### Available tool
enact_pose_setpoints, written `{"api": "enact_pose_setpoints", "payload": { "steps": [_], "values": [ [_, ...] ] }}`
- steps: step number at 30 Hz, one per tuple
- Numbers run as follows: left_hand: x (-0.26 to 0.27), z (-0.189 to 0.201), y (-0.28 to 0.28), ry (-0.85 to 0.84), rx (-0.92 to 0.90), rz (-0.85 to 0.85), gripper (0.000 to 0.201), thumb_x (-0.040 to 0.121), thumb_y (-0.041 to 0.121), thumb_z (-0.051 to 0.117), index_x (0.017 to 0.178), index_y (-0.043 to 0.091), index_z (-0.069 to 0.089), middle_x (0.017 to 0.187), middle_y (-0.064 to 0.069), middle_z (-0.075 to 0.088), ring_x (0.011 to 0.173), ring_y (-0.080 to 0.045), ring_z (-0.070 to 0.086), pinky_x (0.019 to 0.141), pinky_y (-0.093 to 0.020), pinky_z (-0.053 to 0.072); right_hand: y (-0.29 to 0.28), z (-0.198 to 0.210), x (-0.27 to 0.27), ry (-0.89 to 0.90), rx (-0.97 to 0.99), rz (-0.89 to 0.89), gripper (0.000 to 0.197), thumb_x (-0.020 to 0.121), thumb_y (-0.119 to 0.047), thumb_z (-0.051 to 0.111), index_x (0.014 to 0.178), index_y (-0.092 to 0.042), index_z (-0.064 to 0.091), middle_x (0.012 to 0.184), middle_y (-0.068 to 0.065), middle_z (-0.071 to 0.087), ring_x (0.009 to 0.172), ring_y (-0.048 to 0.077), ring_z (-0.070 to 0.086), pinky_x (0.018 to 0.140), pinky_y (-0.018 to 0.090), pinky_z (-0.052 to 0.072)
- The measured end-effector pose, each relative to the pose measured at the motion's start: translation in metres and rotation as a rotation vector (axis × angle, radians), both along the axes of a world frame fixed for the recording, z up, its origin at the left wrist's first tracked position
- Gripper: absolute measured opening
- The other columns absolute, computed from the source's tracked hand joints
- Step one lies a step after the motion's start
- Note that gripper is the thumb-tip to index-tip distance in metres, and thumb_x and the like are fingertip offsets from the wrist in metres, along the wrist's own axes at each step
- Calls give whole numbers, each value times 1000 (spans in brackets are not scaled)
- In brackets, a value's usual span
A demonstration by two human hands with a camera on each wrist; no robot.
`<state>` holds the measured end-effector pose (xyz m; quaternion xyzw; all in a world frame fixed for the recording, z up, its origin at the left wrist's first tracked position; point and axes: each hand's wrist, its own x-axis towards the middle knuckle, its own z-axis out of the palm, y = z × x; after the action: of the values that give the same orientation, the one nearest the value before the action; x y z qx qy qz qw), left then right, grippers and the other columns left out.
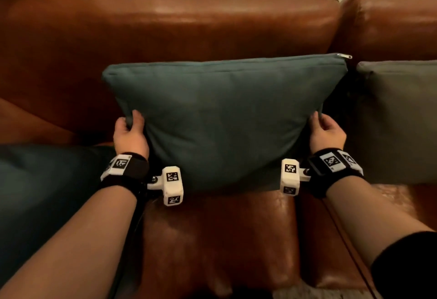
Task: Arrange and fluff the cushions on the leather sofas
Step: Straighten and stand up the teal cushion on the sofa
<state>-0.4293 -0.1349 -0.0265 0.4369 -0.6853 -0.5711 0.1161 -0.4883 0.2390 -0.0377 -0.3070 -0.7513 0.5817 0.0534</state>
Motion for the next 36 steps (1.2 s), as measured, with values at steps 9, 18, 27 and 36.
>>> {"api": "enact_pose_setpoints", "payload": {
  "steps": [9, 18, 27, 36],
  "values": [
    [62, -19, 25, -266, 151, -15, 58, 102, 47, 26, 142, 9, 44, 144, -12, 47, 133, -29, 44, 101, -24, 36, 9, -27, 47, -238, -202, 175, 26, 95, -29, 57, 119, -21, 64, 118, 4, 67, 109, 16, 62, 102, 29, 47],
    [35, -37, 15, -176, 12, 51, 16, 94, 30, 57, 79, 29, 52, 79, 8, 57, 76, -9, 55, 81, -27, 43, 13, -27, 33, -256, 72, 77, 28, 94, -32, 59, 114, -15, 68, 98, -2, 65, 84, 6, 61, 65, 6, 43],
    [93, -69, 40, -418, 151, -59, 24, 102, 17, 38, 118, 19, 56, 119, -4, 60, 124, -23, 48, 86, -22, 32, 20, -59, 64, -431, 25, 229, 31, 96, -34, 55, 123, -20, 63, 117, 5, 67, 99, 16, 61, 87, 29, 48],
    [88, -84, 26, -444, -58, -65, 35, 100, 35, 42, 117, 7, 55, 126, -23, 58, 116, -35, 54, 93, -34, 38, 21, -61, 70, -307, 132, 81, 26, 96, -25, 55, 113, -11, 69, 100, 3, 66, 96, 16, 61, 74, 19, 45]
  ]
}}
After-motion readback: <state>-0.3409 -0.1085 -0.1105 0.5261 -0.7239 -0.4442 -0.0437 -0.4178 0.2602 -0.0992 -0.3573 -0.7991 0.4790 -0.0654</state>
